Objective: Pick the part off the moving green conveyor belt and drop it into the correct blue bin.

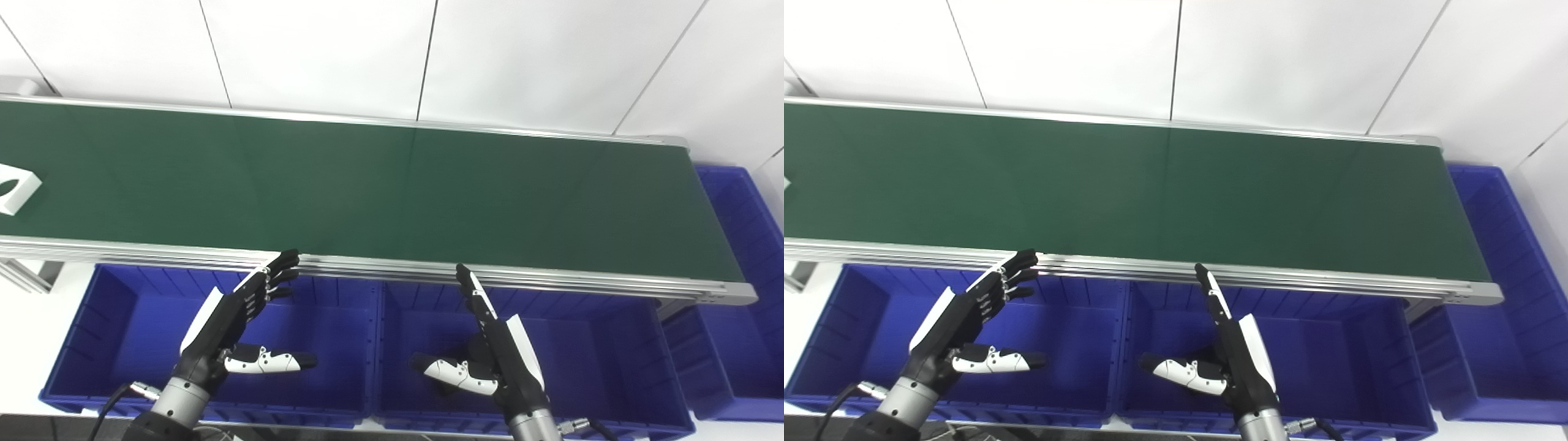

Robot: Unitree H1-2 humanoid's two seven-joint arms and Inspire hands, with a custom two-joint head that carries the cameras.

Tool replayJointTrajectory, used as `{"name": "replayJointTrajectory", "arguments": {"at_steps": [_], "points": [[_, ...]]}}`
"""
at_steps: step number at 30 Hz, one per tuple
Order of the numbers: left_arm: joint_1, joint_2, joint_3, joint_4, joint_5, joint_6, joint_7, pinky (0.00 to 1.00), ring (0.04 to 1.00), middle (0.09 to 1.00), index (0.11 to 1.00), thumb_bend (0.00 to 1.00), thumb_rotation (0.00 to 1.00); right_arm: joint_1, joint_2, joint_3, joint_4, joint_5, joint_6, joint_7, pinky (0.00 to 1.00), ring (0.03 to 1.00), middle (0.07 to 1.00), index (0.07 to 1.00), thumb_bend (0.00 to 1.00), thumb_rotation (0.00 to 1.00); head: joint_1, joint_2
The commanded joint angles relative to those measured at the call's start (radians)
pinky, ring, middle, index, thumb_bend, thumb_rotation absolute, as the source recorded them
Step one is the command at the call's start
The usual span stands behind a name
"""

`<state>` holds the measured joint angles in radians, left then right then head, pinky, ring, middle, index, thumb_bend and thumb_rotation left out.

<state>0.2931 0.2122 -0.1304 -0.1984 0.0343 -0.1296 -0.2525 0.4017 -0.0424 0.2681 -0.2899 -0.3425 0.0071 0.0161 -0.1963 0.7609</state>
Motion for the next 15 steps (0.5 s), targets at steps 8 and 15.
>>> {"name": "replayJointTrajectory", "arguments": {"at_steps": [8,15], "points": [[-0.009,0.009,0.001,-0.020,-0.009,-0.018,-0.002,0.82,0.894,0.925,0.904,0.76,0.00,-0.003,0.006,0.002,-0.024,-0.002,-0.021,-0.004,0.94,0.963,0.976,0.988,0.84,0.42,0.000,-0.001],[-0.011,0.009,0.001,-0.019,-0.011,-0.016,-0.003,0.82,0.891,0.924,0.907,0.76,0.00,-0.003,0.007,0.002,-0.031,-0.003,-0.006,0.001,0.95,0.966,0.975,0.989,0.84,0.42,0.002,-0.002]]}}
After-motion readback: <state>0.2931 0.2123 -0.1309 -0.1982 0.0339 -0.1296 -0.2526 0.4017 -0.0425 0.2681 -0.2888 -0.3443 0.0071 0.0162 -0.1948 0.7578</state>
